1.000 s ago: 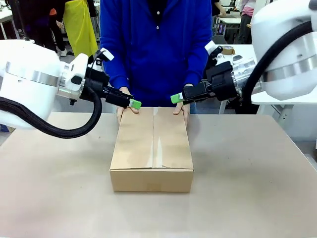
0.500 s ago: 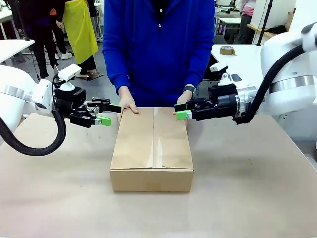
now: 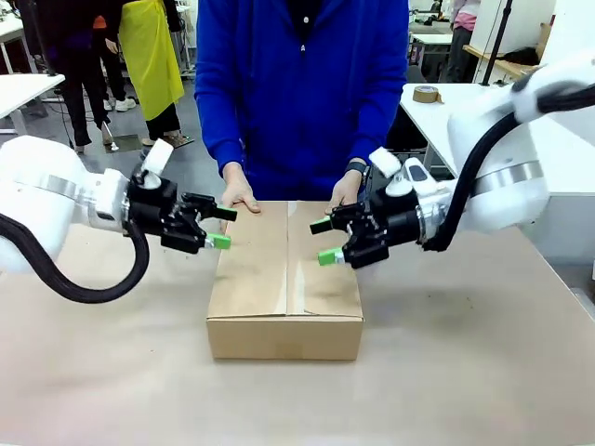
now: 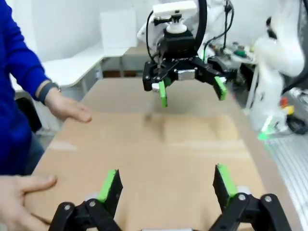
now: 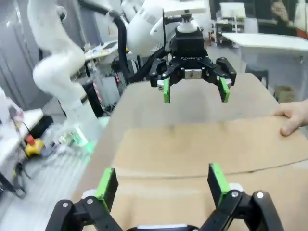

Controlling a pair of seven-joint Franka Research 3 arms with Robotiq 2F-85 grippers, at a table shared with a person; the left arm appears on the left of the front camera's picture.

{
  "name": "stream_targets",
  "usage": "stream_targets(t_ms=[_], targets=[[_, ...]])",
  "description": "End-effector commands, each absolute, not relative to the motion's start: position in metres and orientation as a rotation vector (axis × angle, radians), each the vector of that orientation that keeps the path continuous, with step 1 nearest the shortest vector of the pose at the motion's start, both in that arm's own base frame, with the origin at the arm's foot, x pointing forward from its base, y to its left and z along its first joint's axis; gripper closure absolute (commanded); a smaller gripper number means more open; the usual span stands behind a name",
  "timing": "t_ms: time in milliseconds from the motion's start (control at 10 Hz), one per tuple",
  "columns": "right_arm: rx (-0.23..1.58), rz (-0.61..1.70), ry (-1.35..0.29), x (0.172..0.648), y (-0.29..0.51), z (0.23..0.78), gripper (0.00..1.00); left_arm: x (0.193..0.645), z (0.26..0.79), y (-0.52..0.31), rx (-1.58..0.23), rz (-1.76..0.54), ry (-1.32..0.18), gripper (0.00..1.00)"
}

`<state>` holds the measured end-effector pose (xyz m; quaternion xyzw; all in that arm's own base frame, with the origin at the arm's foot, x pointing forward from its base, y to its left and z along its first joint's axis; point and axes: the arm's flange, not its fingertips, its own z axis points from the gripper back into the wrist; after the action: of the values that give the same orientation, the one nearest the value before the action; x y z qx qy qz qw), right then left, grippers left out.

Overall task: Pack the gift set into the box.
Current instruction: Press and hold the closed box until the human finishes sealing it.

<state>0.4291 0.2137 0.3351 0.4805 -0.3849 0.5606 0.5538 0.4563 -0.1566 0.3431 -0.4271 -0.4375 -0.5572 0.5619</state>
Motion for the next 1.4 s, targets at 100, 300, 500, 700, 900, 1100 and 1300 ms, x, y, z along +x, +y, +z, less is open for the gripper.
stream_targets(t_ms=[100, 300, 500, 700, 900, 1100, 1300], targets=[[1.089, 1.38, -0.951, 0.456, 0.222, 0.307, 0.0, 0.448, 0.323, -0.179, -0.88, -1.496, -0.991, 0.0], [1.04, 1.355, -0.962, 0.465, 0.228, 0.299, 0.0, 0.451, 0.314, -0.196, -0.805, -1.55, -0.928, 0.0], [1.023, 1.303, -0.874, 0.469, 0.225, 0.283, 0.0, 0.455, 0.307, -0.197, -0.789, -1.552, -0.867, 0.0], [1.016, 1.3, -0.809, 0.468, 0.224, 0.279, 0.0, 0.448, 0.321, -0.199, -0.841, -1.544, -0.921, 0.0], [1.06, 1.332, -0.902, 0.465, 0.221, 0.287, 0.0, 0.448, 0.321, -0.199, -0.841, -1.544, -0.921, 0.0], [1.06, 1.332, -0.902, 0.465, 0.221, 0.287, 0.0, 0.448, 0.321, -0.199, -0.841, -1.544, -0.921, 0.0], [1.06, 1.332, -0.902, 0.465, 0.221, 0.287, 0.0, 0.448, 0.321, -0.199, -0.841, -1.544, -0.921, 0.0]])
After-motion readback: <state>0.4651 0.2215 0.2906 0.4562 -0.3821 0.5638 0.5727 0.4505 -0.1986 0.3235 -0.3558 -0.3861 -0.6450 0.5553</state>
